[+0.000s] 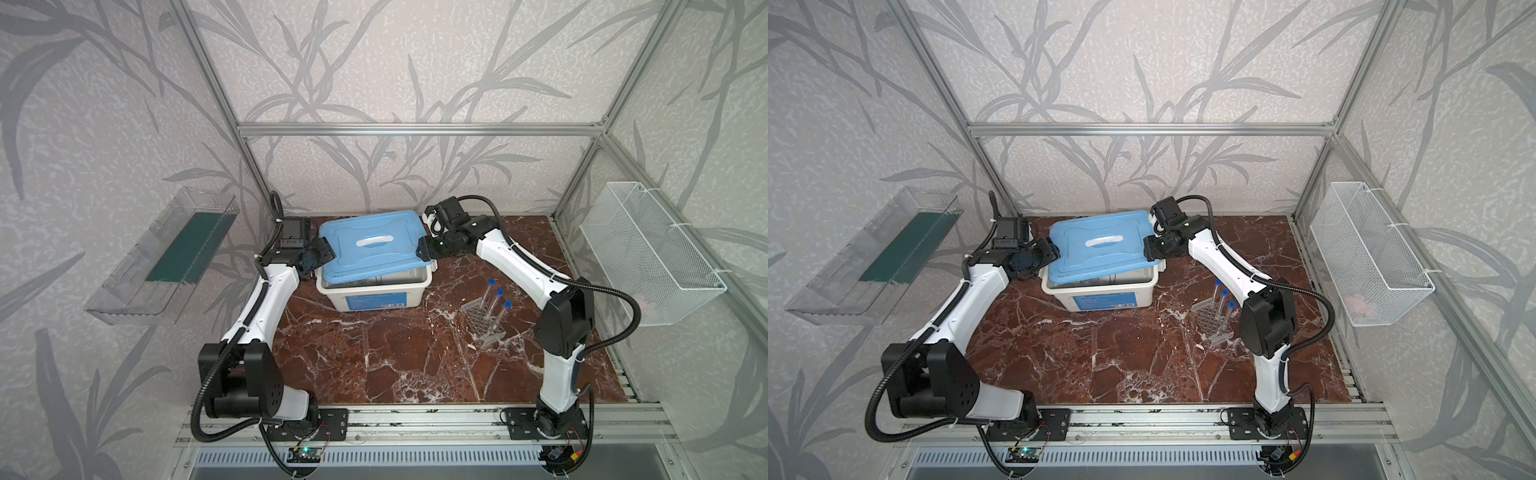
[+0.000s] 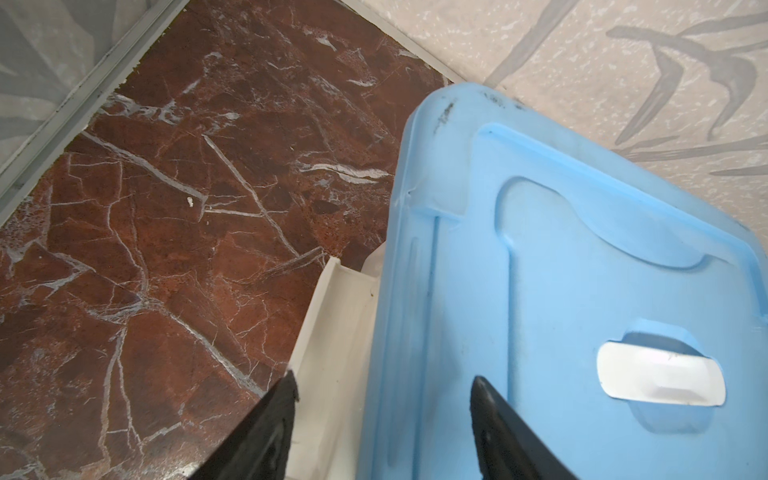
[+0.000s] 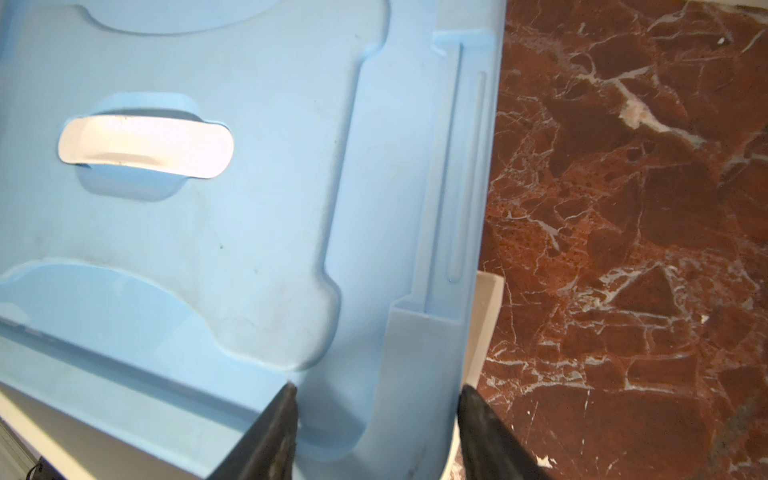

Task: Organize the chemistry lab equipment
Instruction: 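Press the lid edges down onto the bin with both grippers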

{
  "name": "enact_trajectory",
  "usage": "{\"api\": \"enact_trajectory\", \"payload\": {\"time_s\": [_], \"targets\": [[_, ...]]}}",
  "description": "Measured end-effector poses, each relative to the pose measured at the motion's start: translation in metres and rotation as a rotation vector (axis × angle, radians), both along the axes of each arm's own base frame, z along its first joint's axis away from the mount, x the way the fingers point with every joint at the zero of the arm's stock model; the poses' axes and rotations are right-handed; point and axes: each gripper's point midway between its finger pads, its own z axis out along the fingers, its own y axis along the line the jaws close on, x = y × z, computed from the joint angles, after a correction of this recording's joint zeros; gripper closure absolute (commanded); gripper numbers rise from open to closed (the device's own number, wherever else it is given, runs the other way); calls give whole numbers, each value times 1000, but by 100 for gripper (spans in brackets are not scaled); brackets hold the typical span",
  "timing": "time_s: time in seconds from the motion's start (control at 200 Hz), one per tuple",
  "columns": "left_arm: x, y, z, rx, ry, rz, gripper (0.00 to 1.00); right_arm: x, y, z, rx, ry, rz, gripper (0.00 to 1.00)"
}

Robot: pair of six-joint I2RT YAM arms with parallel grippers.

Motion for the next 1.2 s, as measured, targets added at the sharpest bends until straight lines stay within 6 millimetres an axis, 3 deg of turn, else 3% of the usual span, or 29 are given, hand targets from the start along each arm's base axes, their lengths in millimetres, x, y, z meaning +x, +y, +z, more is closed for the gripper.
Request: {"api": "enact_trajectory", "payload": {"time_s": [0.405,0.83,1.055,1.2], "targets": [[-8,-3,-10,-19,21,-5,41,-46,5,1,-30,25,66,41],[-23,-7,10,-44,-33,-9,45,-59,0,-3,-19,38,59,40],[-30,-9,-15,-56,31,-11,48,-58,-4,-10,-50,50,39,40],[-26,-13,-15,-73,6,-10,55,-56,-7,-10,-62,40,21,40]]}}
